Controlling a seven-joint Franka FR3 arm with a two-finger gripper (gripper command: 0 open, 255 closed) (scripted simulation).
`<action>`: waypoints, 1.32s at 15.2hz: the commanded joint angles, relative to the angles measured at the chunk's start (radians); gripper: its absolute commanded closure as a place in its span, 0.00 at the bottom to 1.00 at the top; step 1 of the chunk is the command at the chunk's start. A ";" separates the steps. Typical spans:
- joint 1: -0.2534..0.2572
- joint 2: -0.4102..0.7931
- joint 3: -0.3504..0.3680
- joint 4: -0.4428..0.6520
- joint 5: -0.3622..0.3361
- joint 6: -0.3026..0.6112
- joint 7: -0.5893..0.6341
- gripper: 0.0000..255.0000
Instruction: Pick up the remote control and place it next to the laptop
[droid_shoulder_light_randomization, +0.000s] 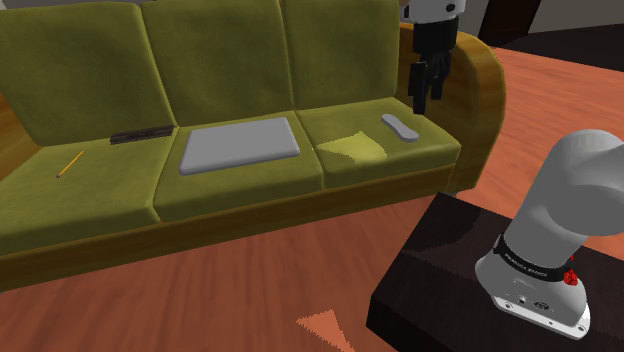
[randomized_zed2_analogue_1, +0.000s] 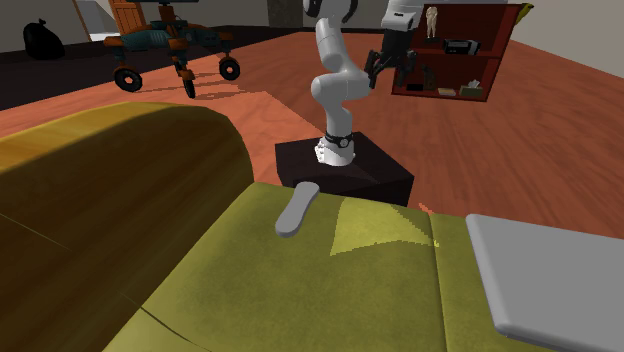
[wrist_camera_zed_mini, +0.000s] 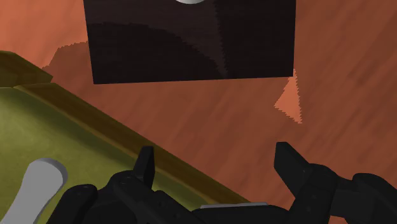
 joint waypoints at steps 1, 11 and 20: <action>0.000 0.000 0.000 0.000 0.000 0.000 0.000 0.00; -0.104 0.210 -0.127 -0.015 -0.071 0.273 -0.031 0.00; -0.176 0.455 -0.243 0.060 -0.078 0.487 -0.068 0.00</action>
